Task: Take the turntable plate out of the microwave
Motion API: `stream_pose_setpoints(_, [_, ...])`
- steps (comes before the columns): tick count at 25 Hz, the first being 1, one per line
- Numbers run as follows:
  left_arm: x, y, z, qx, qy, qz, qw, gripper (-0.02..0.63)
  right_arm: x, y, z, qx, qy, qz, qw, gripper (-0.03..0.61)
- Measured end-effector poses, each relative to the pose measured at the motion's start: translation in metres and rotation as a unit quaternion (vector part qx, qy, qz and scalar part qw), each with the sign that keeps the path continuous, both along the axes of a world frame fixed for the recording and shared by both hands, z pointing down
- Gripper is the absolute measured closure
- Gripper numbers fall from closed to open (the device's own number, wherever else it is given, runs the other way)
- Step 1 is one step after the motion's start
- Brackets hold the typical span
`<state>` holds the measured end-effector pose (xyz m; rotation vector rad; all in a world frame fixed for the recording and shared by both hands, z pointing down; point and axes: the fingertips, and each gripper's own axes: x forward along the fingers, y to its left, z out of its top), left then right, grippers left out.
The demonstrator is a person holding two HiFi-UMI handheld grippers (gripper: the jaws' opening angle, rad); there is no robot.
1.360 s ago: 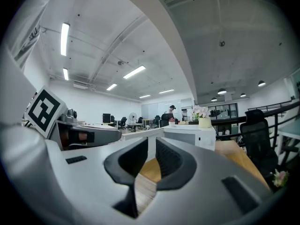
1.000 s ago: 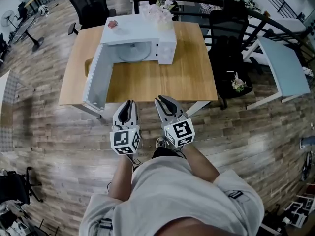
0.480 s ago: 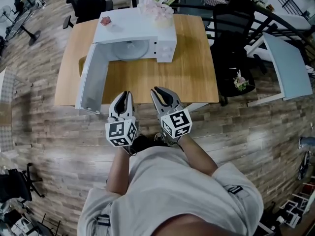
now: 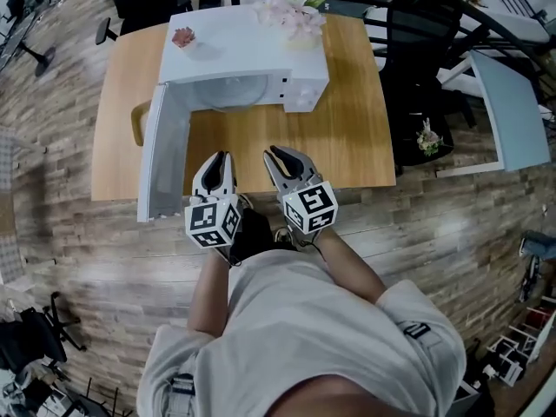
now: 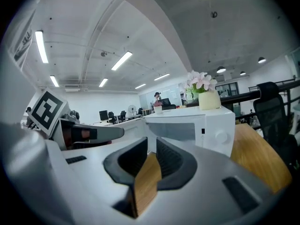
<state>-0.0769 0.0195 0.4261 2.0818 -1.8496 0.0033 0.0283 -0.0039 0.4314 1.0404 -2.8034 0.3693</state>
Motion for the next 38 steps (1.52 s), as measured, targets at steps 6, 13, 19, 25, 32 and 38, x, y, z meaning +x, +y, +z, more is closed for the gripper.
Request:
stream_pose_setpoints(6, [-0.027, -0.057, 0.034, -0.036, 0.049, 0.023, 0.9979, 0.555, -0.028, -0.05, 0.029, -0.034, 0.022, 0.02, 0.999, 0.508])
stream_pose_setpoints(13, [-0.044, -0.098, 0.072, -0.078, 0.077, 0.052, 0.9926, 0.555, -0.045, -0.084, 0.064, -0.089, 0.038, 0.056, 0.994, 0.503])
stream_pose_setpoints(19, [-0.051, -0.116, 0.104, -0.107, 0.104, 0.06, 0.987, 0.555, -0.053, -0.105, 0.096, -0.134, 0.033, 0.079, 0.987, 0.497])
stream_pose_setpoints(25, [-0.057, -0.125, 0.132, -0.137, 0.111, 0.056, 0.9828, 0.555, -0.057, -0.121, 0.124, -0.166, 0.028, 0.09, 0.982, 0.492])
stream_pose_setpoints(32, [-0.063, -0.138, 0.16, -0.158, 0.135, 0.036, 0.9775, 0.552, -0.06, -0.139, 0.158, -0.22, 0.002, 0.095, 0.971, 0.491])
stream_pose_setpoints(38, [-0.07, -0.155, 0.188, -0.173, 0.178, 0.003, 0.9687, 0.496, -0.068, -0.151, 0.185, -0.256, -0.007, 0.092, 0.962, 0.473])
